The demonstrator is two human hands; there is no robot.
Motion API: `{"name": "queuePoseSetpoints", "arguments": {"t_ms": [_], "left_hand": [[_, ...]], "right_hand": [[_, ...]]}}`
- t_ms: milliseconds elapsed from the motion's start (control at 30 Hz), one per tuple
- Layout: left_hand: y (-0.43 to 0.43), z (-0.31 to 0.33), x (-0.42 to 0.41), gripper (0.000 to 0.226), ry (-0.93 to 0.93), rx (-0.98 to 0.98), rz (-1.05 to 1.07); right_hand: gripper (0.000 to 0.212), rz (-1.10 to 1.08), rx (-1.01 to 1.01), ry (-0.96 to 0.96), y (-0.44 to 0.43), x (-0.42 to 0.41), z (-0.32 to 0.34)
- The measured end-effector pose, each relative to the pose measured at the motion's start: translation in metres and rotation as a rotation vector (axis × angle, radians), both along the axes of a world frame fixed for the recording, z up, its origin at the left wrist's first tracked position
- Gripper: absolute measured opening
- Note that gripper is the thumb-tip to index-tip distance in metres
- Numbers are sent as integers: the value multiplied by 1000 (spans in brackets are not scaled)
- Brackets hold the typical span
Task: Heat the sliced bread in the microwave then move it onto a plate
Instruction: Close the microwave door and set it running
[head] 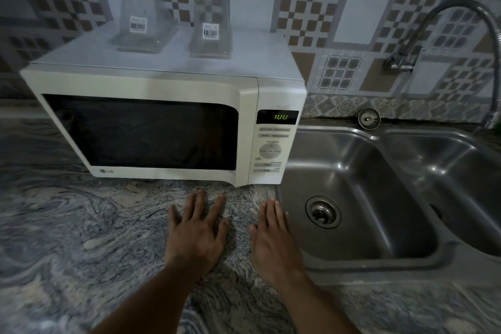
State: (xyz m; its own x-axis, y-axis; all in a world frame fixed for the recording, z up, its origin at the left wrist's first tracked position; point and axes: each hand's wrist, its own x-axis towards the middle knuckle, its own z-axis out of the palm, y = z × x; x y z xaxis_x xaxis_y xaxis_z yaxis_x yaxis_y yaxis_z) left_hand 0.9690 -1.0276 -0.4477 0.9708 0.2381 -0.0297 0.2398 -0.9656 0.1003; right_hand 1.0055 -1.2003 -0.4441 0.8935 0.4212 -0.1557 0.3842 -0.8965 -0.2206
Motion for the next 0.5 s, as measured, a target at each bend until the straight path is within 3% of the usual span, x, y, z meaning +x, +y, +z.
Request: {"name": "queuePoseSetpoints", "arguments": {"t_ms": [133, 300, 433, 500], "left_hand": [[1, 1, 0, 61, 1, -37, -14], [6, 5, -4, 61, 36, -48, -26], [9, 3, -12, 61, 26, -49, -26], [9, 2, -11, 61, 20, -45, -21]], "right_hand": [[63, 11, -27, 23, 1, 2, 2], [65, 9, -33, 27, 1, 4, 3], [92, 4, -3, 21, 2, 0, 3], [96, -2, 6, 12, 3, -1, 3]]}}
